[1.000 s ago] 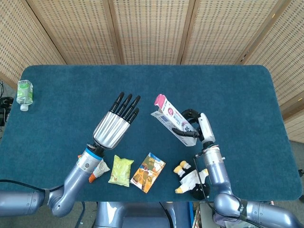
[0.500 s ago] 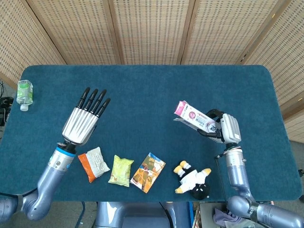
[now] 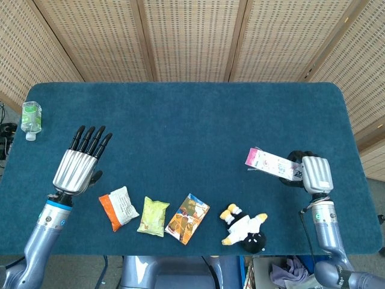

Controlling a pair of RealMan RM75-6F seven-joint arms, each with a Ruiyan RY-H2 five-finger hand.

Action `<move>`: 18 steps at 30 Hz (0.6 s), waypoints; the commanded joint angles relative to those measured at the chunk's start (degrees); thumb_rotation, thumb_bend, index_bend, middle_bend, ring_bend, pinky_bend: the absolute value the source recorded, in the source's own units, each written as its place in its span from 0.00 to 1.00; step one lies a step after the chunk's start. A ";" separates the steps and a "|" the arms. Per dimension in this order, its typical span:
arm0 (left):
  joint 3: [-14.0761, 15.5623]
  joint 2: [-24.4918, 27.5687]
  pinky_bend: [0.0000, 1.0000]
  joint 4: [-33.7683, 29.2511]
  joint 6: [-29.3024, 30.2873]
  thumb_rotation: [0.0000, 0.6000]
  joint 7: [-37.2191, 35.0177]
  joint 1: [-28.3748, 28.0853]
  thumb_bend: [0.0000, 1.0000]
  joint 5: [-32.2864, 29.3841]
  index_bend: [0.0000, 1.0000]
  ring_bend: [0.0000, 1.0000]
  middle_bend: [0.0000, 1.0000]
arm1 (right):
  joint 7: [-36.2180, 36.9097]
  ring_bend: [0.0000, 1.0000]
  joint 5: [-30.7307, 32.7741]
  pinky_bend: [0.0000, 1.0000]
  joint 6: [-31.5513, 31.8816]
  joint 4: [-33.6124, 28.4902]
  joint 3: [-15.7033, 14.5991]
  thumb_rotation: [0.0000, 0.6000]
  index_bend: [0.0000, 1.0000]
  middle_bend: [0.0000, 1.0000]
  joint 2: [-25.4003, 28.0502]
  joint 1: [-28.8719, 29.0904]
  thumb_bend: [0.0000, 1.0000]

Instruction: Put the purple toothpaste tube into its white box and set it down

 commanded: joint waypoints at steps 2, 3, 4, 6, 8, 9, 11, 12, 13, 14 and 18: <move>2.05 0.22 0.00 1.48 1.28 1.00 -2.14 2.04 0.24 2.82 0.00 0.00 0.00 | 0.48 0.42 1.39 0.47 -1.53 0.55 -1.24 1.00 0.60 0.54 0.06 -1.37 0.04; 2.32 0.24 0.00 1.73 1.54 1.00 -2.54 2.40 0.24 3.42 0.00 0.00 0.00 | 0.76 0.42 1.65 0.47 -1.90 0.84 -1.49 1.00 0.60 0.54 -0.14 -1.63 0.04; 2.67 0.22 0.00 2.16 1.90 1.00 -3.22 2.93 0.24 4.23 0.00 0.00 0.00 | 1.20 0.42 2.08 0.47 -2.56 1.46 -1.96 1.00 0.60 0.54 -0.58 -2.04 0.04; 3.02 0.20 0.00 2.58 2.13 1.00 -3.91 3.44 0.23 4.86 0.00 0.00 0.00 | 1.66 0.42 2.49 0.47 -3.23 2.18 -2.31 1.00 0.60 0.54 -1.14 -2.35 0.04; 3.31 0.17 0.00 3.21 2.25 1.00 -4.60 3.95 0.24 5.46 0.00 0.00 0.00 | 2.69 0.42 3.24 0.47 -4.38 3.21 -2.67 1.00 0.60 0.54 -2.14 -2.75 0.04; 3.42 0.11 0.00 3.66 2.21 1.00 -4.98 4.23 0.24 5.77 0.00 0.00 0.00 | 3.59 0.42 3.46 0.47 -4.91 3.85 -2.68 1.00 0.60 0.53 -2.77 -2.94 0.04; 3.44 -0.02 0.00 4.33 2.04 1.00 -5.48 4.56 0.24 6.08 0.00 0.00 0.00 | 5.37 0.42 3.75 0.47 -5.74 4.50 -2.45 1.00 0.60 0.53 -3.55 -3.19 0.04; 3.42 -0.07 0.00 4.65 1.88 1.00 -5.75 4.74 0.24 6.14 0.00 0.00 0.00 | 6.83 0.42 4.18 0.47 -6.46 4.62 -2.16 1.00 0.60 0.53 -3.91 -3.37 0.04; 3.37 -0.15 0.00 4.96 1.71 1.00 -5.99 4.88 0.24 6.20 0.00 0.00 0.00 | 8.25 0.42 4.56 0.47 -7.22 4.73 -1.89 1.00 0.60 0.53 -4.16 -3.51 0.04; 3.30 -0.24 0.00 5.23 1.53 1.00 -6.22 5.02 0.24 6.21 0.00 0.00 0.00 | 9.18 0.42 4.68 0.47 -7.83 5.02 -1.75 1.00 0.60 0.53 -4.32 -3.59 0.04; 2.96 -0.57 0.00 6.13 0.94 1.00 -6.79 5.39 0.23 6.39 0.00 0.00 0.00 | 11.19 0.41 4.87 0.44 -9.32 6.54 -1.47 1.00 0.60 0.50 -5.19 -3.83 0.04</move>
